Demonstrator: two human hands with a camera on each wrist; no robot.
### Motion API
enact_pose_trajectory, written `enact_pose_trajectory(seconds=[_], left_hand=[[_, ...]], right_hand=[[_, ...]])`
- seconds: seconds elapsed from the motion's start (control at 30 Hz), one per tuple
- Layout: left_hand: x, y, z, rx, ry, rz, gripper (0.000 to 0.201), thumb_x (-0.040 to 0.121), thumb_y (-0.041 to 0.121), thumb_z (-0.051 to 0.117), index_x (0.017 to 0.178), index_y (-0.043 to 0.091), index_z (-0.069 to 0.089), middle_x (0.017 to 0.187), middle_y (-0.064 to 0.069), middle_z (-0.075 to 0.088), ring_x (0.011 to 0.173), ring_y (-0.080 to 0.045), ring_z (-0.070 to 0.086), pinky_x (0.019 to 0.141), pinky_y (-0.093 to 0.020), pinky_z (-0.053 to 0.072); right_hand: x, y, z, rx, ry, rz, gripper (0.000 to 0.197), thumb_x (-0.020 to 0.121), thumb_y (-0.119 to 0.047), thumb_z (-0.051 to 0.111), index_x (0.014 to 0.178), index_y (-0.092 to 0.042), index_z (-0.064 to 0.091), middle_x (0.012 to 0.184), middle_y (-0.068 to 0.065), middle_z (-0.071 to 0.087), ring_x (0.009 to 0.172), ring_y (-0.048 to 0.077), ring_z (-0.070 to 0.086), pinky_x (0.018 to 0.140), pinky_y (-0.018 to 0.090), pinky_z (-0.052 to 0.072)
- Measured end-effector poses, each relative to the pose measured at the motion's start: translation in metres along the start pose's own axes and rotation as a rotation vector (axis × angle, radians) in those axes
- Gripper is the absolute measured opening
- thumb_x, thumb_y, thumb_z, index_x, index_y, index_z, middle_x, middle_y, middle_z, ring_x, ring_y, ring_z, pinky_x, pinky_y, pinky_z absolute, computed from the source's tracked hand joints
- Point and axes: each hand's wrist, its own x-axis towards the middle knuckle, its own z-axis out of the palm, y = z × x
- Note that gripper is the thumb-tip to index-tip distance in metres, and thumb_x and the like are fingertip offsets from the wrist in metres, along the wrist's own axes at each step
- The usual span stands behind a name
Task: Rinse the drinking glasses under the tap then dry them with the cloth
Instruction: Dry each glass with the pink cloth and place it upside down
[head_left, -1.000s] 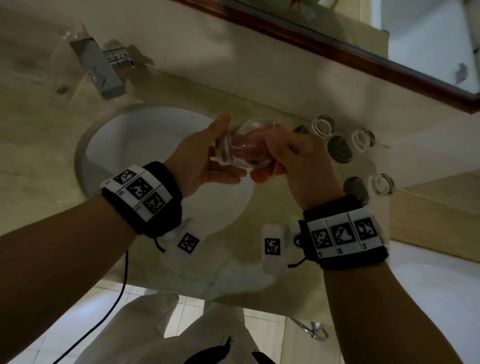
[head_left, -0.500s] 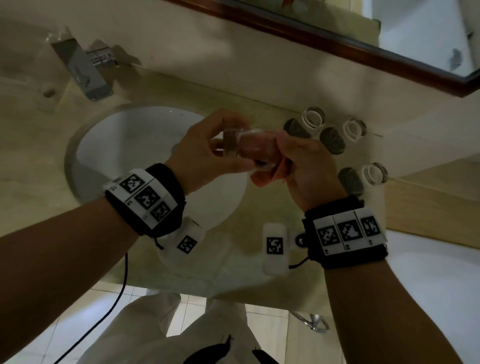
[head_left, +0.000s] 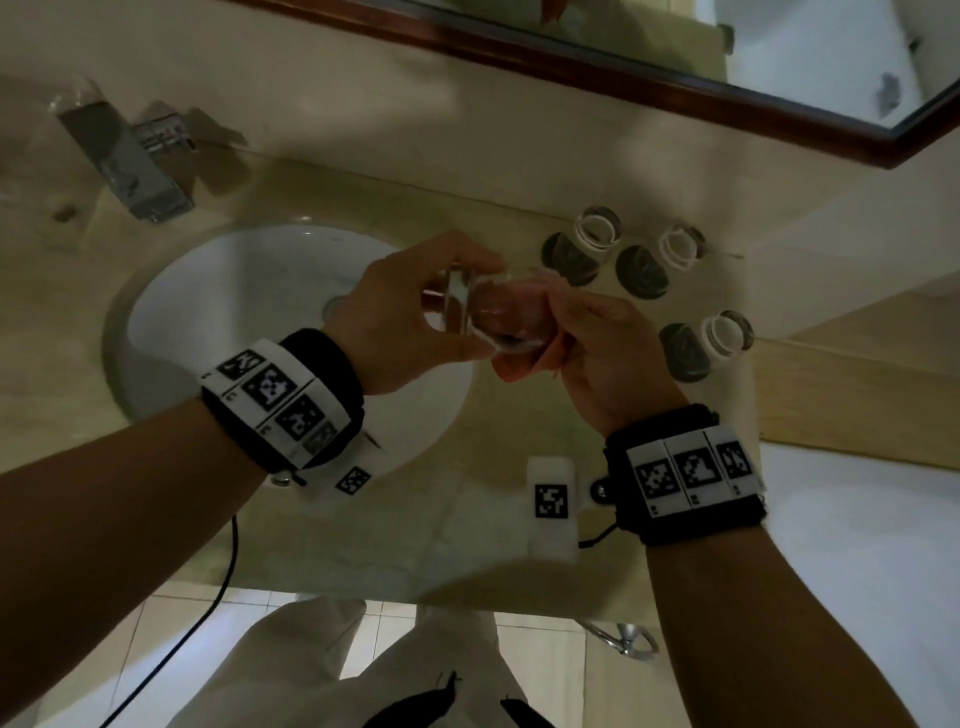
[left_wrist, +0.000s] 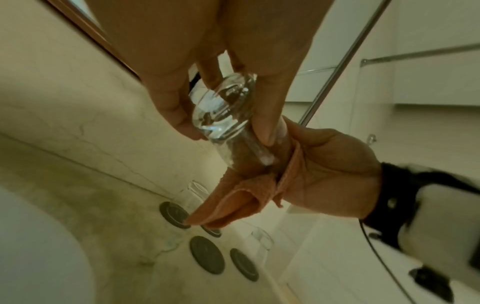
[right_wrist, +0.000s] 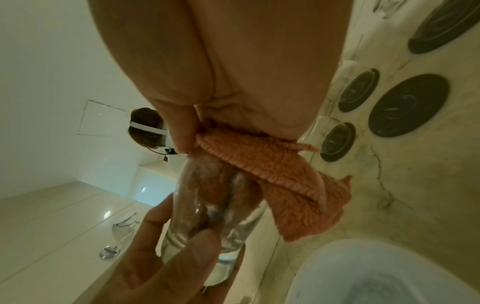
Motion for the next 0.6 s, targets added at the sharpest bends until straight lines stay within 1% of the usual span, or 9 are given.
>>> enact_pose_trajectory(seconds=[0.1,0.2,0.27,0.3,0.33,0.37,0.43,0.5,0.6], left_hand=[[0.005,0.006,0.008,-0.130,-0.012,-0.099,0.065,0.068,0.021,0.089,0.124,0.022,0.057,0.123,0.007,0.061,0.104,-0.011,0.067,0.086,-0.028,0.059],[0.008,0.016,0.019,-0.463,-0.060,-0.446,0.056,0.082,0.046,0.068,0.131,0.024,0.054,0.126,-0.006,0.064,0.099,-0.019,0.072,0.077,-0.036,0.062],[0.010,0.019,0.025,-0.538,-0.095,-0.603,0.050,0.094,0.055,0.051,0.130,0.022,0.058,0.121,-0.013,0.068,0.092,-0.026,0.075,0.073,-0.038,0.061],[0.011,0.019,0.028,-0.549,-0.093,-0.630,0.048,0.097,0.054,0.048,0.128,0.020,0.060,0.118,-0.017,0.069,0.087,-0.028,0.075,0.069,-0.037,0.061],[0.013,0.018,0.032,-0.553,-0.080,-0.629,0.046,0.099,0.051,0.048,0.127,0.017,0.061,0.117,-0.022,0.068,0.080,-0.028,0.075,0.067,-0.035,0.060],[0.015,0.018,0.036,-0.547,-0.057,-0.607,0.043,0.100,0.046,0.050,0.126,0.014,0.061,0.116,-0.027,0.065,0.075,-0.027,0.073,0.065,-0.034,0.060],[0.019,0.018,0.043,-0.479,-0.012,-0.507,0.035,0.098,0.035,0.057,0.123,0.009,0.059,0.109,-0.027,0.066,0.074,-0.025,0.071,0.068,-0.035,0.061],[0.022,0.017,0.048,-0.343,-0.011,-0.347,0.030,0.092,0.023,0.068,0.119,0.013,0.059,0.106,-0.011,0.068,0.082,-0.024,0.072,0.072,-0.037,0.062],[0.027,0.017,0.056,-0.091,-0.082,-0.158,0.045,0.080,0.018,0.082,0.118,0.024,0.059,0.115,0.003,0.064,0.090,-0.019,0.070,0.079,-0.035,0.062]], right_hand=[[0.001,-0.001,-0.008,0.006,0.011,-0.023,0.034,0.099,-0.028,0.050,0.090,-0.015,0.080,0.092,0.057,0.052,0.070,0.046,0.065,0.067,0.046,0.060],[0.002,0.002,-0.017,-0.056,0.041,-0.075,0.033,0.096,-0.030,0.050,0.100,-0.009,0.075,0.080,0.055,0.051,0.061,0.051,0.061,0.065,0.047,0.059],[0.002,0.004,-0.022,-0.093,0.051,-0.101,0.030,0.093,-0.030,0.051,0.096,-0.014,0.077,0.076,0.036,0.065,0.057,0.040,0.062,0.065,0.046,0.058],[0.001,0.004,-0.024,-0.099,0.051,-0.095,0.030,0.092,-0.029,0.052,0.093,-0.015,0.078,0.072,0.017,0.072,0.055,0.034,0.063,0.063,0.044,0.058],[0.001,0.006,-0.027,-0.102,0.055,-0.085,0.030,0.091,-0.029,0.052,0.092,-0.012,0.077,0.072,0.004,0.074,0.053,0.029,0.063,0.061,0.042,0.058],[0.000,0.007,-0.031,-0.101,0.061,-0.078,0.032,0.091,-0.028,0.052,0.094,-0.007,0.076,0.073,0.003,0.075,0.053,0.028,0.063,0.061,0.043,0.058],[-0.001,0.010,-0.039,-0.085,0.088,-0.055,0.035,0.094,-0.029,0.052,0.097,-0.002,0.074,0.083,0.033,0.069,0.059,0.037,0.066,0.066,0.052,0.059],[-0.002,0.013,-0.048,0.016,0.097,-0.007,0.035,0.096,-0.029,0.051,0.100,-0.003,0.074,0.092,0.054,0.054,0.069,0.049,0.064,0.069,0.056,0.059],[-0.004,0.018,-0.063,0.196,0.107,0.087,0.053,0.092,-0.038,0.055,0.119,0.007,0.065,0.110,0.046,0.060,0.086,0.051,0.063,0.074,0.055,0.056]])
